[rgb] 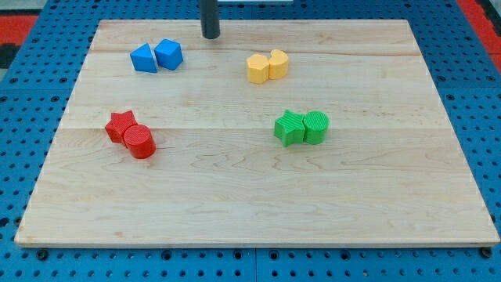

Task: Move the blue cube to the top of the red star

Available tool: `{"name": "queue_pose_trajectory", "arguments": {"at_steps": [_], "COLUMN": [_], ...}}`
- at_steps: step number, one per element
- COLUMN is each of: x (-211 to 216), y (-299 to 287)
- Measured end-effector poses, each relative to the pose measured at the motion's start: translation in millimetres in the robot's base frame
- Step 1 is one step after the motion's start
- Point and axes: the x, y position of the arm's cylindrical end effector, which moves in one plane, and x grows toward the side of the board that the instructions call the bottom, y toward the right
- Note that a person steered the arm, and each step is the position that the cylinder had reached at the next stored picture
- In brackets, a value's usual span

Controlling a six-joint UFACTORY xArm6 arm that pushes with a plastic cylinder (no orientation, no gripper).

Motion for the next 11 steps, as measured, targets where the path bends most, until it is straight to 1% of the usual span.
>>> {"name": "queue_pose_trajectory", "arguments": {"at_steps": [2, 3, 4, 5, 6, 8, 9, 10, 11], "x": [38, 39, 44, 61, 63, 35, 36, 47, 80], "y": [-52, -67, -69, -77, -80, -89, -125, -115, -86]}}
